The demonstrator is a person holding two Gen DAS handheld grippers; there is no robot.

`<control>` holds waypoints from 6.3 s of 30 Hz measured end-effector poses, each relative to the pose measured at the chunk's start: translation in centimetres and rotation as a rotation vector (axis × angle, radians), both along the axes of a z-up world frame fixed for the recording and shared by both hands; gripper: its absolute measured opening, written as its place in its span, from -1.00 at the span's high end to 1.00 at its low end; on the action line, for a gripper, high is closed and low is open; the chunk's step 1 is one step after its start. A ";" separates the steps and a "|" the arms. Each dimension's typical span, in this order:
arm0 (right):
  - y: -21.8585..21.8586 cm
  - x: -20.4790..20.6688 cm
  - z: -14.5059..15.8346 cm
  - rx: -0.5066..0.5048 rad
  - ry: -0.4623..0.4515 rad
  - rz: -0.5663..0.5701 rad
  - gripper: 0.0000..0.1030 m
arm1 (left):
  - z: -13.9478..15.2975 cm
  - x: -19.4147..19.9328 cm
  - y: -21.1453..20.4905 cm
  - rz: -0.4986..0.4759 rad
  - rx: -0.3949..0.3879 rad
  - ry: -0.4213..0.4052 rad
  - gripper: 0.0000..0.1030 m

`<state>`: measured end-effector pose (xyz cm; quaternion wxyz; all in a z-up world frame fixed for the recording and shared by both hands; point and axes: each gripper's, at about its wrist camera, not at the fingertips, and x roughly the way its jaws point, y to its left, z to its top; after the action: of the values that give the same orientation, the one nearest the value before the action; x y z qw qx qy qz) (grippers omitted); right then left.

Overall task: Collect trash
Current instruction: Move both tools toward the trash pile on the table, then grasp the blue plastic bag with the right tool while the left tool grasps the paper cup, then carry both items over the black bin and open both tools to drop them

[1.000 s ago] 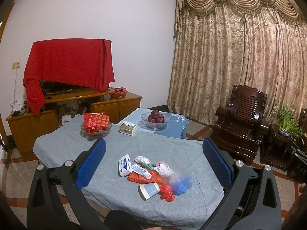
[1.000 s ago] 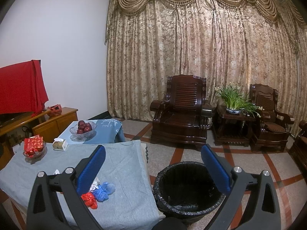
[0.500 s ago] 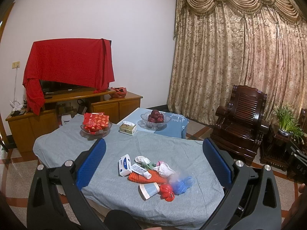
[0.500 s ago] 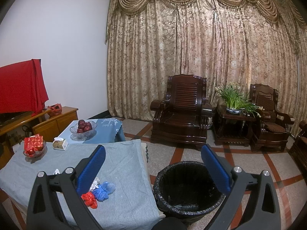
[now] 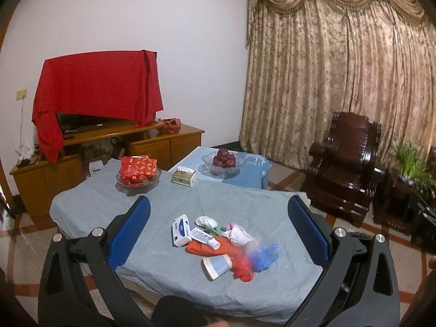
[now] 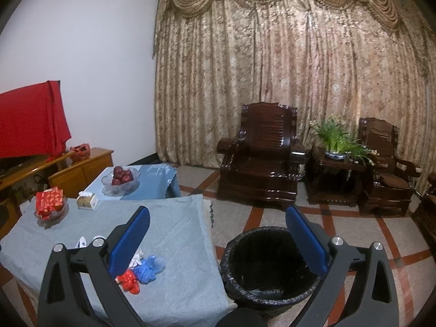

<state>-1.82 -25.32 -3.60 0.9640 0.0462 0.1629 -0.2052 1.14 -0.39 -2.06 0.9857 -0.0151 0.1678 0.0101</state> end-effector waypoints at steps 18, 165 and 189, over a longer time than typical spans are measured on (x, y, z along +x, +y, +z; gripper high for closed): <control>1.6 7.6 -5.0 0.025 0.103 0.169 -0.89 | -4.9 4.9 3.9 0.057 -0.054 0.100 -0.90; 4.8 25.3 -26.7 0.321 0.577 0.537 0.89 | -28.9 21.9 5.8 -0.099 -0.236 0.584 0.85; -4.7 18.5 -20.0 0.292 0.412 0.369 0.89 | -20.6 18.2 -8.4 -0.308 -0.073 0.455 0.85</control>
<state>16.65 -30.03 -23.60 0.9148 0.1112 0.3884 -0.0061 19.35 -8.74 -22.69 0.9115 -0.0223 0.3852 -0.1425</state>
